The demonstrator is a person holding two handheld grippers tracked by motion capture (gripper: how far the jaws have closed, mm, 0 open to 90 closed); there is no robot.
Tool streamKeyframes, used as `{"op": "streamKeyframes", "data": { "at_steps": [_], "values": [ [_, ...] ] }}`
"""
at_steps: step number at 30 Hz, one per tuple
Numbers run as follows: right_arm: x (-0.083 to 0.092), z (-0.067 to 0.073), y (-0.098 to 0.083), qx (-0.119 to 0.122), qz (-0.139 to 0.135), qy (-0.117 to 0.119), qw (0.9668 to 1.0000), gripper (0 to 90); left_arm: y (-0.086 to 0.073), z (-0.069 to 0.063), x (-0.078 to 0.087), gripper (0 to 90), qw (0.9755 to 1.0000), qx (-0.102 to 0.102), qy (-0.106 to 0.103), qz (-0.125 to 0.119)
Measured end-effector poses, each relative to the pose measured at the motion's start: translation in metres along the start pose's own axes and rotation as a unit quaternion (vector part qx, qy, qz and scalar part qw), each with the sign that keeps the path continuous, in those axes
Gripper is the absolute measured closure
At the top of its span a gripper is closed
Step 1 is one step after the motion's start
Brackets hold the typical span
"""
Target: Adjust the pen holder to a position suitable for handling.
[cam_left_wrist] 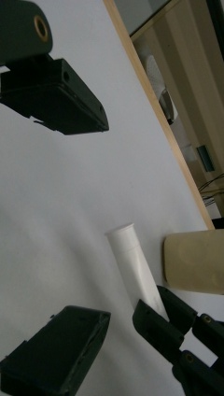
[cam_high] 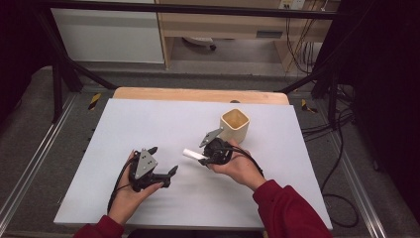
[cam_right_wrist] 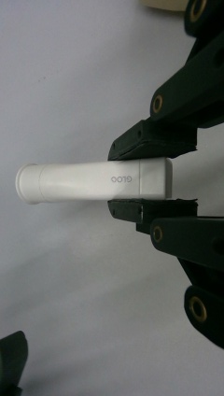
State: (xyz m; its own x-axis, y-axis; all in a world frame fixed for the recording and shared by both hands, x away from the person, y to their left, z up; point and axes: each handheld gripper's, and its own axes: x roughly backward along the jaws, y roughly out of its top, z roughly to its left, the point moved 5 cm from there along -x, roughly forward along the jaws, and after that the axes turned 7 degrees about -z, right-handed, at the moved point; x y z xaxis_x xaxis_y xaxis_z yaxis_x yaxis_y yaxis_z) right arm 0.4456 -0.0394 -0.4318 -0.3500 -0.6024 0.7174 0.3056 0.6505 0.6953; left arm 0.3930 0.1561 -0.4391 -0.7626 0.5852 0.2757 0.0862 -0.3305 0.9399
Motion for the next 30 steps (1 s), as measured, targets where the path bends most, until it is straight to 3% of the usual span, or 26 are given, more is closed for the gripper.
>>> {"op": "streamKeyframes", "data": {
  "at_steps": [8,16,23,26,30],
  "values": [
    [0.006,0.000,0.005,0.010,0.023,0.008,0.9997,71.4,0.000,-0.007,0.000,8.1,0.9997,-0.026,0.003,0.002],
    [0.011,0.000,0.007,0.006,0.027,0.012,0.9995,71.4,0.001,-0.009,0.000,8.3,0.9993,-0.037,0.007,0.002],
    [0.016,0.002,0.014,0.008,0.032,0.022,0.9992,71.4,0.001,-0.015,-0.003,8.7,0.9982,-0.060,0.008,0.002],
    [0.017,0.004,0.017,0.009,0.035,0.027,0.9990,71.4,0.001,-0.018,-0.004,9.3,0.9971,-0.075,0.010,0.003],
    [0.017,0.008,0.021,0.012,0.043,0.036,0.9983,71.4,0.002,-0.022,-0.004,11.6,0.9936,-0.112,0.016,0.003]
  ]
}}
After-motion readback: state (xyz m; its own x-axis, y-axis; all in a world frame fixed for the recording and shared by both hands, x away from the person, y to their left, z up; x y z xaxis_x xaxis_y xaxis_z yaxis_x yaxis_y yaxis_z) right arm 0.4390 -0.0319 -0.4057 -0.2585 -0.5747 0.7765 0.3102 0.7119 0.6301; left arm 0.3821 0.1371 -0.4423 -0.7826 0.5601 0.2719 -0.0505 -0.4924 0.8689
